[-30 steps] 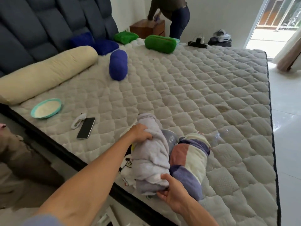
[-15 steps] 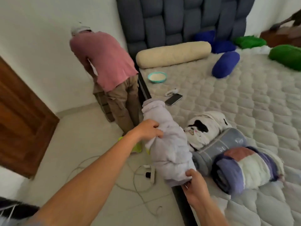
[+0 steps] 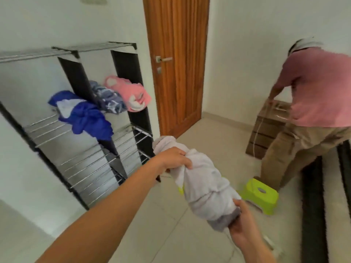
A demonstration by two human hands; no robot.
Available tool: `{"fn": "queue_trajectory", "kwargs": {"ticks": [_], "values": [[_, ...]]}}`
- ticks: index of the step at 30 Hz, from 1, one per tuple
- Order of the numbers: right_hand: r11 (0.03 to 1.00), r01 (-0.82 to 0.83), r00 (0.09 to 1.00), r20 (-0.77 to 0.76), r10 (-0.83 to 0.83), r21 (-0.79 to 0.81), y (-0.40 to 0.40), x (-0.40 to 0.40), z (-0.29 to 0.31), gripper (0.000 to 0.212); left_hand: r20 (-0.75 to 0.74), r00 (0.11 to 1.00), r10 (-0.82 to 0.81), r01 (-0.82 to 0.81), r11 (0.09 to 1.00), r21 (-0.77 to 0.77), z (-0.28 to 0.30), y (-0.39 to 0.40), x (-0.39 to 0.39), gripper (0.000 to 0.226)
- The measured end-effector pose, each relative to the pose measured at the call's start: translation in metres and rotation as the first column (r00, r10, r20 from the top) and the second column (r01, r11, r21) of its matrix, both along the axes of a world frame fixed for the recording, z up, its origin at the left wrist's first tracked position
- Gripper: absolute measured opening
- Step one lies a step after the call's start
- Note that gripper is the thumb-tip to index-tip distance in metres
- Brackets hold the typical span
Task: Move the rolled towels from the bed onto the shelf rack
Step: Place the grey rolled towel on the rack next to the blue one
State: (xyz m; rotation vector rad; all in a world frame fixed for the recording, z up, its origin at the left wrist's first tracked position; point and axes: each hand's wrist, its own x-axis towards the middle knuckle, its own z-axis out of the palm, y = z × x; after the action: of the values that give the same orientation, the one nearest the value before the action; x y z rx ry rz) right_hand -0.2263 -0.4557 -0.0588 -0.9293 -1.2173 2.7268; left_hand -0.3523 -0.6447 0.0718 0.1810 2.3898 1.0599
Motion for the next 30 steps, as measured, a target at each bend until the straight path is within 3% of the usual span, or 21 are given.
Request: {"fn": "queue_trajectory", "kwargs": {"ticks": [6, 11, 17, 21, 27, 30], "values": [[0.943, -0.322, 0.943, -0.059, 0.327, 0.079, -0.144, -0.092, 0.031, 0.028, -0.086, 0.972, 0.217, -0.219, 0.976, -0.009, 0.026, -0.172, -0.039, 0.015], [0.863, -0.489, 0.863, -0.070, 0.500, 0.128, -0.223, -0.143, 0.060, 0.027, -0.233, 0.910, 0.342, -0.349, 0.937, 0.013, 0.060, -0.269, -0.060, 0.020], [0.701, -0.695, 0.693, -0.111, 0.712, 0.157, -0.303, -0.214, 0.073, 0.033, -0.390, 0.725, 0.568, -0.551, 0.818, 0.168, 0.092, -0.345, -0.094, 0.012], [0.589, -0.799, 0.568, -0.173, 0.805, 0.116, -0.348, -0.255, 0.091, 0.027, -0.477, 0.542, 0.692, -0.685, 0.692, 0.227, 0.110, -0.375, -0.124, 0.016], [0.438, -0.889, 0.410, -0.195, 0.891, 0.136, -0.403, -0.297, 0.108, 0.033, -0.520, 0.309, 0.796, -0.781, 0.525, 0.339, 0.111, -0.414, -0.170, 0.018], [0.405, -0.903, 0.371, -0.215, 0.903, 0.142, -0.425, -0.316, 0.113, 0.030, -0.556, 0.253, 0.791, -0.800, 0.495, 0.339, 0.105, -0.434, -0.192, 0.020]]}}
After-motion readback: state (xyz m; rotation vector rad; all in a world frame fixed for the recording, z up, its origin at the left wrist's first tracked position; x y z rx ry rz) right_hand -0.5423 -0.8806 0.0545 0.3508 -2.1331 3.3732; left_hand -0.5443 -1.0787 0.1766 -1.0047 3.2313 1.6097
